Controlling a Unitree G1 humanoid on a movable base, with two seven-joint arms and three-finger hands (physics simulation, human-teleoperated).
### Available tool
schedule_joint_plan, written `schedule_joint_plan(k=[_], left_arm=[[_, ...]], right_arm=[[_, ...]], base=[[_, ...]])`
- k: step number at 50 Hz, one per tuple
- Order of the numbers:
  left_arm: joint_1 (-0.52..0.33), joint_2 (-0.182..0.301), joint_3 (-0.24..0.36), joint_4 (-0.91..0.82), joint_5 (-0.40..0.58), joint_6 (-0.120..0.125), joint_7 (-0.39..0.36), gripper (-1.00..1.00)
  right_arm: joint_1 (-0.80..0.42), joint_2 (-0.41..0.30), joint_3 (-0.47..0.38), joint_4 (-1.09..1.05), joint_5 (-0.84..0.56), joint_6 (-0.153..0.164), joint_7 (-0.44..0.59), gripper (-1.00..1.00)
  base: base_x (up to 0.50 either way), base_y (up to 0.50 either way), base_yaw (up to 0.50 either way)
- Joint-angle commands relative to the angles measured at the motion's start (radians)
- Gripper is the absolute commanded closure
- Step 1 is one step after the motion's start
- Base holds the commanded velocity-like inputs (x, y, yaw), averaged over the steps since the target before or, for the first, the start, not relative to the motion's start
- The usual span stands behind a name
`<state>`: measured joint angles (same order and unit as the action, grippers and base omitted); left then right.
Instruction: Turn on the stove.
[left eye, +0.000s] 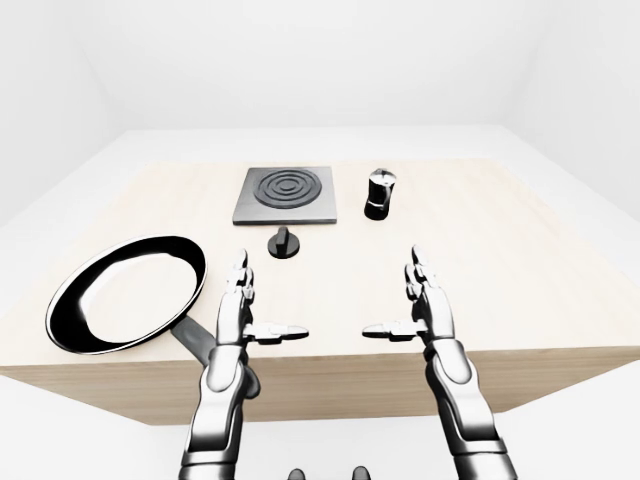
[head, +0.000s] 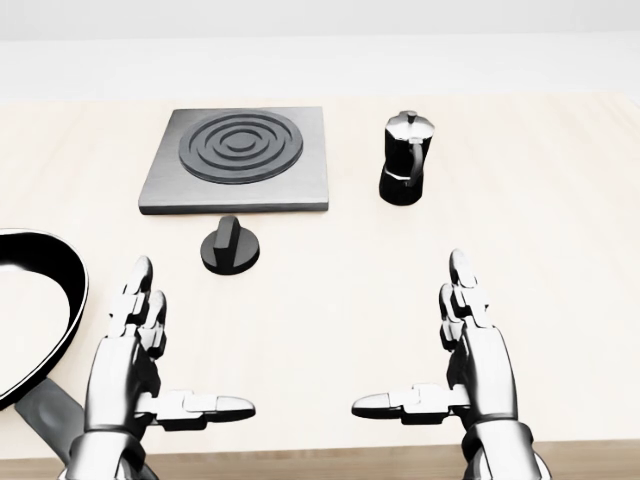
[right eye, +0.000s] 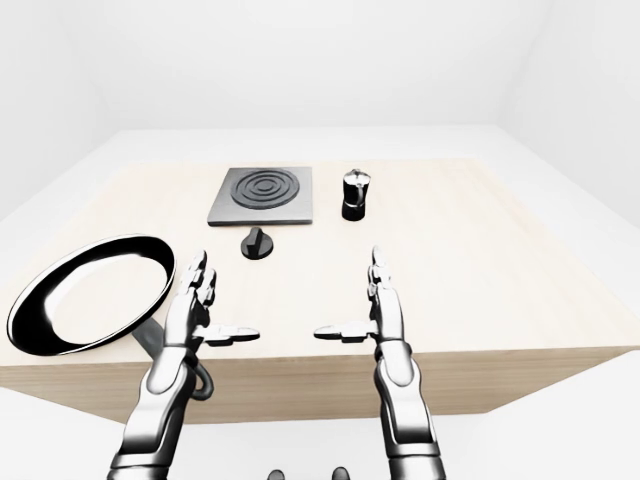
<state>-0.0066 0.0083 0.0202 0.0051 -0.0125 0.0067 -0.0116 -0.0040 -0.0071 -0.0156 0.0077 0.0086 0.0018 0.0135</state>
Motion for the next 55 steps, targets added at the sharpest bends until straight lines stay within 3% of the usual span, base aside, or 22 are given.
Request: schedule_joint_plan(k=[1,9,29,32,47,55], left_arm=[[-0.009,0.014,0.033,0.005,-0.025,0.017,-0.015,-1.0],[-0.01,0.013,0.035,0.002,-0.042,0.036,-0.018,-1.0],[-0.006,0.012,0.031,-0.001,-0.044,0.04,-0.017,-1.0],[-0.009,0.012,0.031,0.015,-0.044,0.028,-0.017,-1.0],[-0.01,0.013,0.031,0.017,-0.04,0.03,-0.013,-1.0],[-0.014,0.014,0.031,0.037,-0.038,0.018,-0.016,-1.0]], right_arm=[[-0.002,-0.011,-0.023,0.006,0.013,0.003,0.02,-1.0],[-0.002,-0.011,-0.022,0.001,0.011,0.01,0.017,-1.0],[-0.004,-0.011,-0.022,0.013,0.011,0.001,0.018,-1.0],[-0.005,-0.011,-0.023,0.014,0.012,0.002,0.019,-1.0],[-0.002,-0.012,-0.022,0.014,0.012,-0.003,0.02,-1.0],[-0.002,-0.012,-0.024,0.02,0.015,-0.003,0.021,-1.0]], base=[[0.0,0.0,0.0],[0.0,0.0,0.0],[0.04,0.0,0.0],[0.25,0.0,0.0],[0.34,0.0,0.0],[0.4,0.0,0.0]])
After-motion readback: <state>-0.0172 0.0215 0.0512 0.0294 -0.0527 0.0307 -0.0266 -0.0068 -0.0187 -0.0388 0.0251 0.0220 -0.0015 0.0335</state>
